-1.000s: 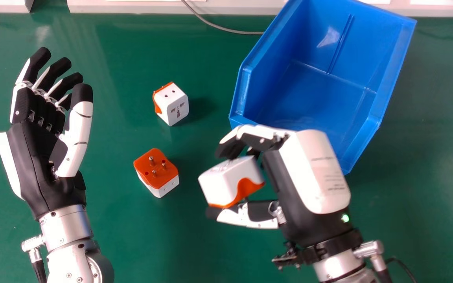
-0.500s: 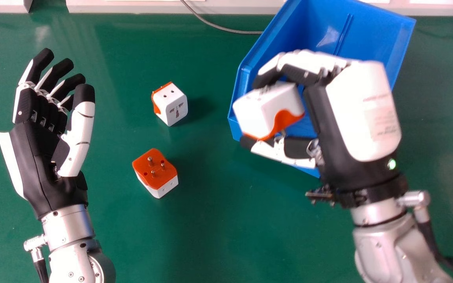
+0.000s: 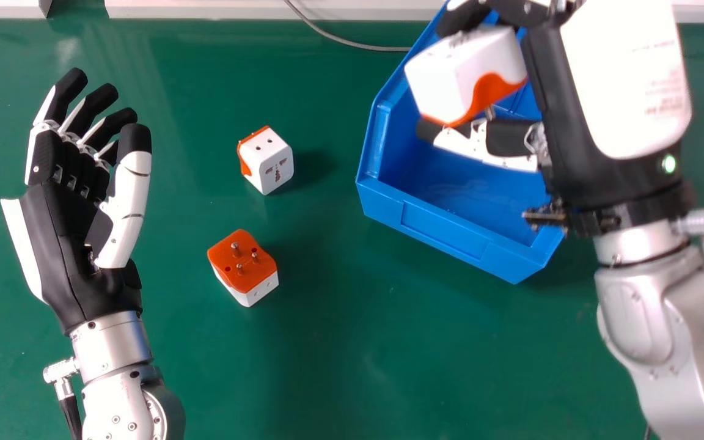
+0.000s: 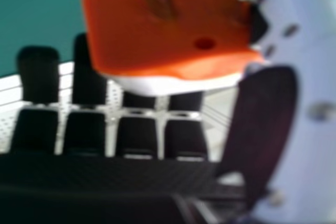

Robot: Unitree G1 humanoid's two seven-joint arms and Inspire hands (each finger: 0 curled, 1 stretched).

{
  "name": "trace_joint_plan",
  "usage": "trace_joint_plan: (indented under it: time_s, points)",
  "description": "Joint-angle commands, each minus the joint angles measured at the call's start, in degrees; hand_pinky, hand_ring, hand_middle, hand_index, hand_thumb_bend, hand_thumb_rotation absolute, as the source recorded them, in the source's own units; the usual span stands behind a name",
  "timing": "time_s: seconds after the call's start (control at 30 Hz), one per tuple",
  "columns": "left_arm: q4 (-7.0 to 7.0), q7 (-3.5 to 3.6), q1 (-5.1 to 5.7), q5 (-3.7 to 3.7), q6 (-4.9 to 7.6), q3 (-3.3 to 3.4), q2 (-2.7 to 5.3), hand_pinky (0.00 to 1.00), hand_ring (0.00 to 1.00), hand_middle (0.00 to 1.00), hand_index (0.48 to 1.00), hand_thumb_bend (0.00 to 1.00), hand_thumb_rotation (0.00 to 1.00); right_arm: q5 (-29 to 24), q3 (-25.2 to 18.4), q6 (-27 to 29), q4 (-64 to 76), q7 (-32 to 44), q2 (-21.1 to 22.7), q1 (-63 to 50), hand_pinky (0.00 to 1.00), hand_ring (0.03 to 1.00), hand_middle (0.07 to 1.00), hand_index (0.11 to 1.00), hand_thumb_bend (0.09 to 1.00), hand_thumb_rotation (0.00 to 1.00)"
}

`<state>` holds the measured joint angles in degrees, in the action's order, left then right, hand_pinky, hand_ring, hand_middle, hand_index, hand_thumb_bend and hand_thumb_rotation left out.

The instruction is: Pick all objects and put in blue box

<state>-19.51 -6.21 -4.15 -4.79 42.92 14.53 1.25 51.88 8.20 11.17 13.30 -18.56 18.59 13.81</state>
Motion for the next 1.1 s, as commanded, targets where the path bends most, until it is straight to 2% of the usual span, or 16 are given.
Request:
trace_joint_plan:
  time_s: [0.0, 0.2, 0.33, 0.47, 0.63, 0.9, 1.0, 1.07]
  points:
    - [0.09, -0.06, -0.88, 0.37, 1.28, -0.14, -0.31, 0.65, 0.71, 0.77, 0.804, 0.64, 0.41, 0.1, -0.97, -0.04, -1.58, -0.46, 1.13, 3.15, 0.3, 0.408, 0.515, 0.488, 0.496, 0.0]
    - [-0.68, -0.07, -1.57, 0.55, 1.54, -0.2, -0.31, 0.65, 0.71, 0.77, 0.805, 0.64, 0.41, 1.64, -0.25, 1.42, -11.15, -3.62, 4.11, 8.66, 0.29, 0.401, 0.511, 0.509, 0.492, 0.0]
    - [-1.12, 0.13, -1.89, 0.34, 1.81, -0.17, -0.36, 0.65, 0.71, 0.78, 0.806, 0.64, 0.41, 1.99, 0.7, 3.45, -17.72, -5.79, 6.11, 12.06, 0.28, 0.399, 0.51, 0.516, 0.491, 0.0]
    - [-1.23, -0.08, -2.16, 0.49, 1.84, -0.12, -0.29, 0.65, 0.71, 0.78, 0.807, 0.64, 0.41, 3.06, 1.79, 3.43, -23.1, -7.13, 7.01, 14.58, 0.28, 0.401, 0.5, 0.529, 0.491, 0.0]
    - [-1.74, 0.25, -2.28, 0.13, 2.3, -0.01, -0.42, 0.65, 0.71, 0.78, 0.807, 0.64, 0.41, 3.91, 3.85, 3.0, -31.0, -8.59, 8.07, 17.7, 0.29, 0.406, 0.497, 0.535, 0.492, 0.0]
    - [-2.11, -0.05, -2.21, 0.13, 2.77, 0.53, -0.66, 0.65, 0.71, 0.77, 0.805, 0.63, 0.4, 5.14, 6.7, 1.07, -39.36, -11.12, 8.45, 21.12, 0.29, 0.407, 0.498, 0.543, 0.492, 0.0]
    - [-2.03, -0.26, -2.17, 0.34, 2.8, 0.56, -0.62, 0.64, 0.71, 0.77, 0.804, 0.63, 0.4, 4.09, 7.52, -0.69, -39.82, -7.73, 8.37, 21.3, 0.29, 0.406, 0.5, 0.544, 0.491, 0.0]
    - [-2.33, -0.13, -2.28, 0.11, 2.92, 0.62, -0.72, 0.64, 0.71, 0.77, 0.803, 0.63, 0.4, 4.2, 8.26, -1.98, -39.87, -6.26, 8.25, 21.18, 0.29, 0.405, 0.503, 0.545, 0.491, 0.0]
